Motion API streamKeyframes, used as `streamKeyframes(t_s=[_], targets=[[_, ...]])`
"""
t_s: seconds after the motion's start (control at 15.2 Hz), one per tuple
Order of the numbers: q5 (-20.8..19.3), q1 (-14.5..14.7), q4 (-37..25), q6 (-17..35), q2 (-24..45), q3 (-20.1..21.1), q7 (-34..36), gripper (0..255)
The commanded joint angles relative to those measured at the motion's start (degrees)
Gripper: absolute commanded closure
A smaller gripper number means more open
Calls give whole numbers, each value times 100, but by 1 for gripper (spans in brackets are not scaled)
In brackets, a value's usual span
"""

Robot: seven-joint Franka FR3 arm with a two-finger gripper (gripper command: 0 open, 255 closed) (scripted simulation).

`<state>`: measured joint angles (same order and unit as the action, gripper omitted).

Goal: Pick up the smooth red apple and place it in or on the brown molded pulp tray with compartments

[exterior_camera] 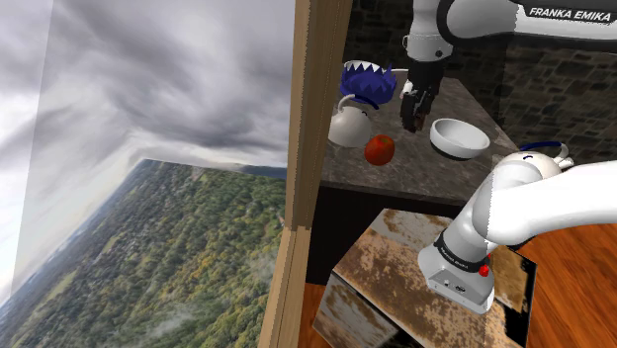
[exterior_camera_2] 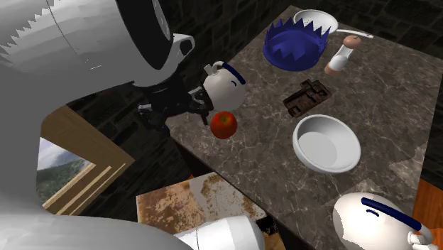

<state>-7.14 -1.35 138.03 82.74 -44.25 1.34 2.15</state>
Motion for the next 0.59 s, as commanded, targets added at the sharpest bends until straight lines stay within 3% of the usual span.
streamKeyframes(t_s=[0.0,0.53], targets=[[0,0,0,0,0,0,0,0],[112,-678,561,1910,620,-727,679,0]])
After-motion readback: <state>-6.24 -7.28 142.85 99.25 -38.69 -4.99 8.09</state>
